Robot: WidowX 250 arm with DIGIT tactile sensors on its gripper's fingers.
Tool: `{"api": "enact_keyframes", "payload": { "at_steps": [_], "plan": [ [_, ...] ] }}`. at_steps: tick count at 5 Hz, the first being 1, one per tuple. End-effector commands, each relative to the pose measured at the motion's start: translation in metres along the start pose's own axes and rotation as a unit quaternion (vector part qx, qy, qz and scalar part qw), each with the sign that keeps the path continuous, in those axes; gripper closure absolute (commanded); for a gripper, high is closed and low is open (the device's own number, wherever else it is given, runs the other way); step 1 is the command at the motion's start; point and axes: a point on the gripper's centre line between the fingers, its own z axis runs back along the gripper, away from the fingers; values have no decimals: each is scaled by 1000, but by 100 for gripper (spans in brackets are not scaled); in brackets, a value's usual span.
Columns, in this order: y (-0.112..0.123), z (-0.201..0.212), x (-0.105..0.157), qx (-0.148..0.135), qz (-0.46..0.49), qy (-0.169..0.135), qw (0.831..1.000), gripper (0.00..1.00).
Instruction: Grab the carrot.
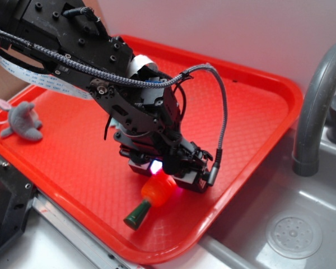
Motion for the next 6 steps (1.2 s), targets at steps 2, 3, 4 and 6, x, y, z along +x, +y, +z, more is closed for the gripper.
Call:
{"api": "enact_keyframes", "payload": {
  "at_steps": [2,3,4,6],
  "plan": [
    [34,59,36,-3,-99,48,994,100],
    [57,101,56,3,-103,89,991,100],
    [76,147,59,-2,-82,53,995,100],
    [93,205,51,-30,-10,-21,999,100]
  ]
}}
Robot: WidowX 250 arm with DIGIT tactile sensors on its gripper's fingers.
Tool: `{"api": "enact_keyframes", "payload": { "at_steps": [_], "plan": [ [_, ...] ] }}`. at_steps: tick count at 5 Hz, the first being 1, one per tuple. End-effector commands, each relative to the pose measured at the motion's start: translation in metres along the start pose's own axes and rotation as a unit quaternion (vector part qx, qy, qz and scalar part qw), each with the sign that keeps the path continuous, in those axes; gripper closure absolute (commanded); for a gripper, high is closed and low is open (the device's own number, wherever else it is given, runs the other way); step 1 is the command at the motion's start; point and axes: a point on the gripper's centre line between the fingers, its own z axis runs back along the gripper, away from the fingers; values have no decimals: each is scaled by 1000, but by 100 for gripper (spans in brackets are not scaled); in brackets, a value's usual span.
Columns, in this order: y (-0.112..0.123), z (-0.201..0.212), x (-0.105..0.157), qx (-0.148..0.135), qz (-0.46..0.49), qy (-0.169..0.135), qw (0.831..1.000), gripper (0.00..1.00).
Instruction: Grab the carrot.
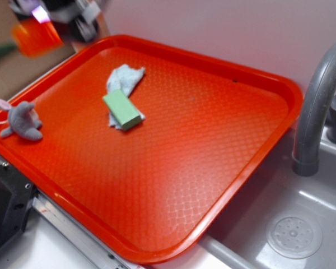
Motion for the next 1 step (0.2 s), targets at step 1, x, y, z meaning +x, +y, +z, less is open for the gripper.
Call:
{"api": "enact_keyframes", "payload": {
  "at_steps": [1],
  "plan": [
    [-7,4,-5,26,18,-30,999,100]
  ]
}}
